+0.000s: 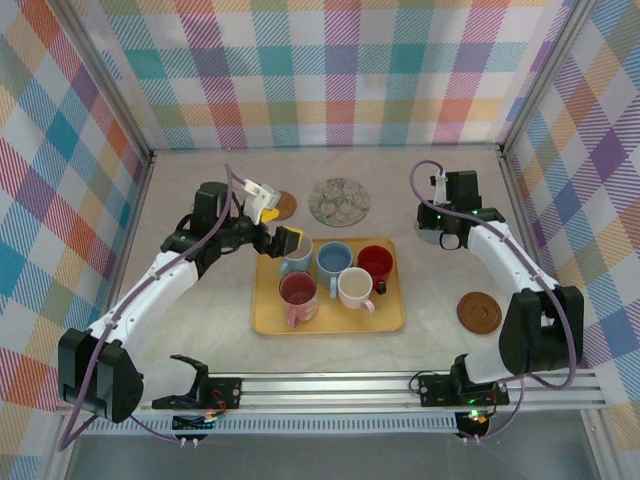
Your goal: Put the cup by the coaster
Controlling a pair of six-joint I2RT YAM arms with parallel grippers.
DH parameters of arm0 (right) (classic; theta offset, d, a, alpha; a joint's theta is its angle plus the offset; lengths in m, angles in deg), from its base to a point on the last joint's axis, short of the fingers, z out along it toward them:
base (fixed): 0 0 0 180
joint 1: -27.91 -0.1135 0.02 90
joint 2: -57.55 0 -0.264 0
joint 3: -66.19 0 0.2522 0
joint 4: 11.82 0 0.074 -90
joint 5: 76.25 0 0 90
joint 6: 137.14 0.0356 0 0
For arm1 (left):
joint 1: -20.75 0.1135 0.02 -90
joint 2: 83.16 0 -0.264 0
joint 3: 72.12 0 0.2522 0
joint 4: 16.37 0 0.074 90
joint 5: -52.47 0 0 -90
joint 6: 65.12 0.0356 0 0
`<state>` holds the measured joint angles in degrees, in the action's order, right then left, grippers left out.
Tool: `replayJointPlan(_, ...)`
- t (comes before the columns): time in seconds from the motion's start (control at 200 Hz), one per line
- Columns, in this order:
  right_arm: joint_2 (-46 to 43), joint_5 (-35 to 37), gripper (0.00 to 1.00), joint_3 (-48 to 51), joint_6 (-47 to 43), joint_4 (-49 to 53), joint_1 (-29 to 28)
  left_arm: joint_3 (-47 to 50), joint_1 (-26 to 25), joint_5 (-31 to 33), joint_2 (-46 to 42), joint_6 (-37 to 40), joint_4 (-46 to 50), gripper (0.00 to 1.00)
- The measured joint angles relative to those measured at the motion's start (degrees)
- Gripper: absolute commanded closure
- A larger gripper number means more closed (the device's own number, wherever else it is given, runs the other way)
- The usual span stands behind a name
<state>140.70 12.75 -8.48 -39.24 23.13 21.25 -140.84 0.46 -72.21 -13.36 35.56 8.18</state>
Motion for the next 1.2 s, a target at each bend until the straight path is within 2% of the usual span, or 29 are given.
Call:
replayJointPlan(0.545,18.27,-0.94,1.0,-11.08,4.79,6.12,6.38,3.5,-5.29,-0.35,-0.74,0.94,-5.97,0.0)
replayJointPlan(1.2,32.98,4.68,1.0,-21.46,6.34,12.61,6.75,2.97,-7.3,1.2,6.58,0.72,-8.39,0.0)
